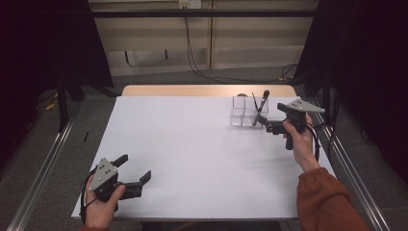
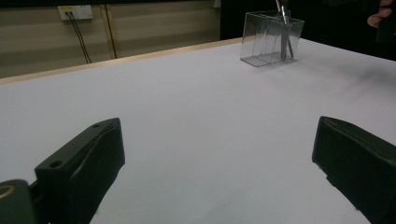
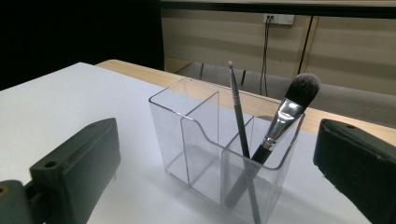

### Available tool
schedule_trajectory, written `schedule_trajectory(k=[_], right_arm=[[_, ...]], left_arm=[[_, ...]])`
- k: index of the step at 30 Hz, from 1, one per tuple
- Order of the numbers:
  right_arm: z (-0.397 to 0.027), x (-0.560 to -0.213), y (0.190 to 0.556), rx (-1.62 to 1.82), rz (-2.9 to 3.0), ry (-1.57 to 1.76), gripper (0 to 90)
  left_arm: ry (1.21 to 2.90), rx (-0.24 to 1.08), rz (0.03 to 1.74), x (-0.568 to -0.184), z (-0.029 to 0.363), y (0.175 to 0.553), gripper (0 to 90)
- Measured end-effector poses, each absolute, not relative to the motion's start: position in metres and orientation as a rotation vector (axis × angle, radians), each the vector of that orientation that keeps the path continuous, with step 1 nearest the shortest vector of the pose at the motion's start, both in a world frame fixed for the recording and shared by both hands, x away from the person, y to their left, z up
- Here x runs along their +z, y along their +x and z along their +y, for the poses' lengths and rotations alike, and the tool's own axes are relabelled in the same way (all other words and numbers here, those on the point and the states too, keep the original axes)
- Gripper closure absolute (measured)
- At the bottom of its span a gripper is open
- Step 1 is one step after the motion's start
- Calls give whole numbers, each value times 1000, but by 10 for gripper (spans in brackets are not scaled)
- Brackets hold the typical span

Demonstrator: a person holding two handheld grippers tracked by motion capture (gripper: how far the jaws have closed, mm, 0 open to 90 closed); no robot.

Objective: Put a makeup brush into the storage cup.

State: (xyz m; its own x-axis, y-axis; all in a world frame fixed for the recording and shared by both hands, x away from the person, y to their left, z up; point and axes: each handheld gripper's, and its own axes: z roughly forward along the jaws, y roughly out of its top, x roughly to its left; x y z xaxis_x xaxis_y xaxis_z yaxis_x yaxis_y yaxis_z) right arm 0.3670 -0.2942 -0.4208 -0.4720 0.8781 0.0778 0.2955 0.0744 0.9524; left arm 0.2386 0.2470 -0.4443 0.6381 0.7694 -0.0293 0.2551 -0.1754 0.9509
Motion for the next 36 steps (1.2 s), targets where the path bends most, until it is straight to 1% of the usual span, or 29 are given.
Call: schedule_trajectory(k=[27,36], right_arm=[[-293,-425,319,1423,1864,1129,7],[-295,-429,298,1435,1861,1127,6]], left_arm=[[1719,572,840,-443,249,237,24],[1712,573,846,-443,249,236,24]])
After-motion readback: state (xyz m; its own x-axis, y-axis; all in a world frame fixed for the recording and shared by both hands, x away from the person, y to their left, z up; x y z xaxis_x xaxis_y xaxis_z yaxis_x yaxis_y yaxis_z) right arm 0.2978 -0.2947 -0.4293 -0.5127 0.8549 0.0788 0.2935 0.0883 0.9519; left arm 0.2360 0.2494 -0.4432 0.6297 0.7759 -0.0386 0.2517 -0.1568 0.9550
